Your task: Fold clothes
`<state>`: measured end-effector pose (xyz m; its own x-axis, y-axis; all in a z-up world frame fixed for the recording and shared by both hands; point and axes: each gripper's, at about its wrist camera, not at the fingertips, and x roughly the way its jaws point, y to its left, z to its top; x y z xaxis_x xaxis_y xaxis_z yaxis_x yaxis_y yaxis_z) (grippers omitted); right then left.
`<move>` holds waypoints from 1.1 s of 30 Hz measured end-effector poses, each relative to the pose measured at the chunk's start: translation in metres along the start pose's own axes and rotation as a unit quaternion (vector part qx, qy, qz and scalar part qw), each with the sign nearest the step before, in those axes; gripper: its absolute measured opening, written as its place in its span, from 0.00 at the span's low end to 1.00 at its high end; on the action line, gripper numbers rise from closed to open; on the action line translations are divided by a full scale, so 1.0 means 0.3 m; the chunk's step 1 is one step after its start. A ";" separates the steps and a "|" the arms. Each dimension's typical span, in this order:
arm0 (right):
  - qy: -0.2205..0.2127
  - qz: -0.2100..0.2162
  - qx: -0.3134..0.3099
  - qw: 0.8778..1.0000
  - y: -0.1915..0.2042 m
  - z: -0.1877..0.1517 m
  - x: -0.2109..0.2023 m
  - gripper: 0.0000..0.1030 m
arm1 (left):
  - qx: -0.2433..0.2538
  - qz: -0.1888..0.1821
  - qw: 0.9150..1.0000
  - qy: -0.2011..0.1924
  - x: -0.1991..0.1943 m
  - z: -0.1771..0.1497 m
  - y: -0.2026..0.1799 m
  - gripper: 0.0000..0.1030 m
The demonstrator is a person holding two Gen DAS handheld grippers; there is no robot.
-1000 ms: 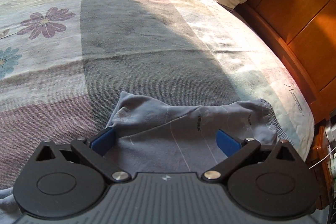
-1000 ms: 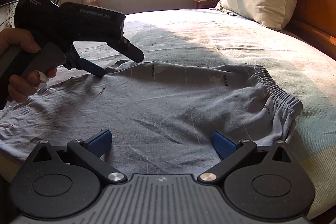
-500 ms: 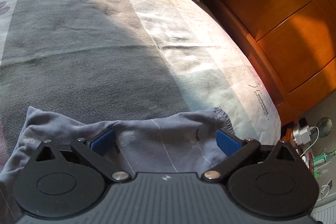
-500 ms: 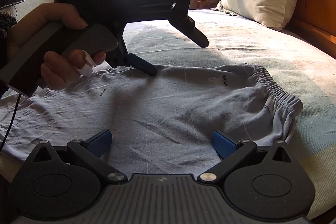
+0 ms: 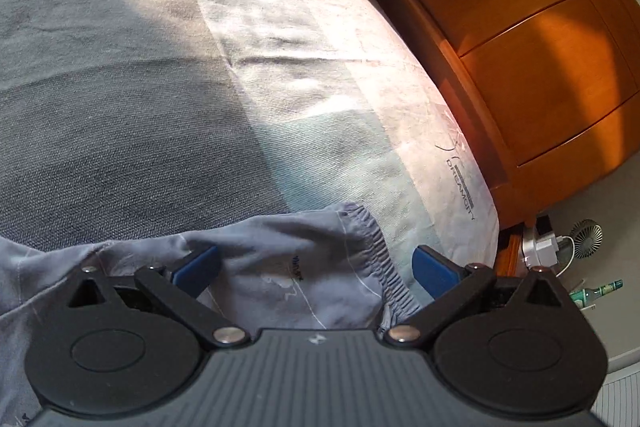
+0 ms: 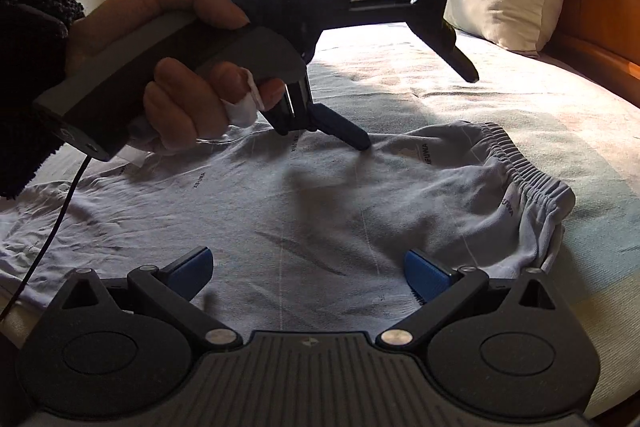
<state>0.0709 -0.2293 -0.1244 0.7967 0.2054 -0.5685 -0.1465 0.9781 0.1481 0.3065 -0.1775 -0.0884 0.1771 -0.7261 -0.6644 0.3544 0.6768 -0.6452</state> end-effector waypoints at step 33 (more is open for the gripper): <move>-0.046 -0.085 0.112 0.989 -0.120 0.018 -0.040 1.00 | 0.162 0.228 0.960 0.018 -0.621 -0.044 -0.213 0.99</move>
<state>0.0699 -0.2671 -0.1186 0.8503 0.0250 -0.5257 0.1195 0.9636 0.2392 0.2386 -0.0838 0.0715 0.3519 -0.3553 -0.8660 0.5157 0.8457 -0.1374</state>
